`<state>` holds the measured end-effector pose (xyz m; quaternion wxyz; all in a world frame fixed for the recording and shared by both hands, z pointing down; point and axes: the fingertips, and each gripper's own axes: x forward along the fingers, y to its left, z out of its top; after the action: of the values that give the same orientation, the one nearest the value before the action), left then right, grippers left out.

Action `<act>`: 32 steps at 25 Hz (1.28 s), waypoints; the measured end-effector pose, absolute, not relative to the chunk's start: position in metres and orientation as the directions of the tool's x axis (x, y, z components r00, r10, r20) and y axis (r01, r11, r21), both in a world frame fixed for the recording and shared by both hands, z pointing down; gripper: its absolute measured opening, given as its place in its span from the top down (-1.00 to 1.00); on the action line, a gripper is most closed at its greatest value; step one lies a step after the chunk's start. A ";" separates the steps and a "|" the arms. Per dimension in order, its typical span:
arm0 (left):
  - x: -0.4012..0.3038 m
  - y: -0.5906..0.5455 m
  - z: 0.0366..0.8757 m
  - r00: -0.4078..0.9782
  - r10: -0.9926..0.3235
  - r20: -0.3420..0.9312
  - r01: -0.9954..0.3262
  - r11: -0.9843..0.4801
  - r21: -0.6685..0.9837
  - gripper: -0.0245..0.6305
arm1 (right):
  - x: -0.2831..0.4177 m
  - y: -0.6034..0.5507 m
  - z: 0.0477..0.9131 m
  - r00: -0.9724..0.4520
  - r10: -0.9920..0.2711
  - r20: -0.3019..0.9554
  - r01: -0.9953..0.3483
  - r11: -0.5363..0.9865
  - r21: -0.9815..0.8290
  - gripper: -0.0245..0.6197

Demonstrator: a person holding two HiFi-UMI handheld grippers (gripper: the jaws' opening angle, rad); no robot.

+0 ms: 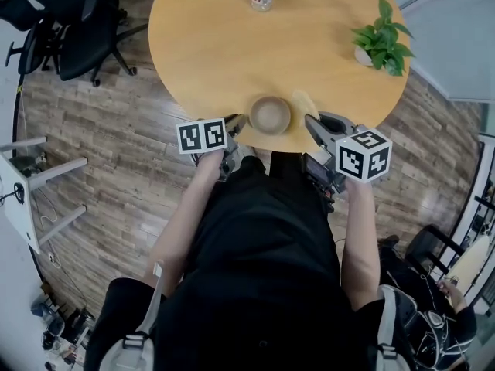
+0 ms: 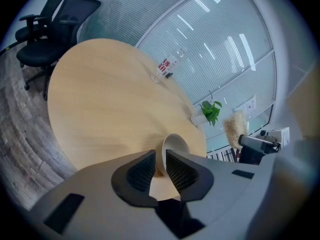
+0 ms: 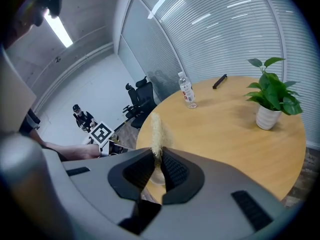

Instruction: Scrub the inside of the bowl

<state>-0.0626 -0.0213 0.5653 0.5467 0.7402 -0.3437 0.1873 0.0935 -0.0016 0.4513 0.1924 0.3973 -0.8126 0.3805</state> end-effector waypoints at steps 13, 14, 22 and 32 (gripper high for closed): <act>-0.066 -0.037 0.448 0.703 -0.505 0.501 -0.699 -0.618 0.359 0.85 | 0.058 -0.010 0.432 -0.678 -0.540 0.499 -0.735 0.508 -0.449 0.80; -0.065 -0.036 0.444 0.708 -0.508 0.490 -0.693 -0.633 0.345 0.85 | 0.055 -0.009 0.431 -0.682 -0.540 0.493 -0.731 0.514 -0.448 0.80; -0.062 -0.031 0.435 0.736 -0.500 0.456 -0.659 -0.682 0.318 0.85 | 0.041 -0.002 0.428 -0.701 -0.533 0.473 -0.713 0.537 -0.452 0.80; -0.056 -0.027 0.433 0.740 -0.493 0.458 -0.644 -0.715 0.271 0.85 | 0.047 -0.002 0.426 -0.693 -0.542 0.475 -0.721 0.537 -0.438 0.80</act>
<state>-0.0561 -0.0273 0.4334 0.2108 0.9086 -0.3128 0.1795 0.0475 -0.0017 0.4256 0.1425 0.3650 -0.8651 0.3131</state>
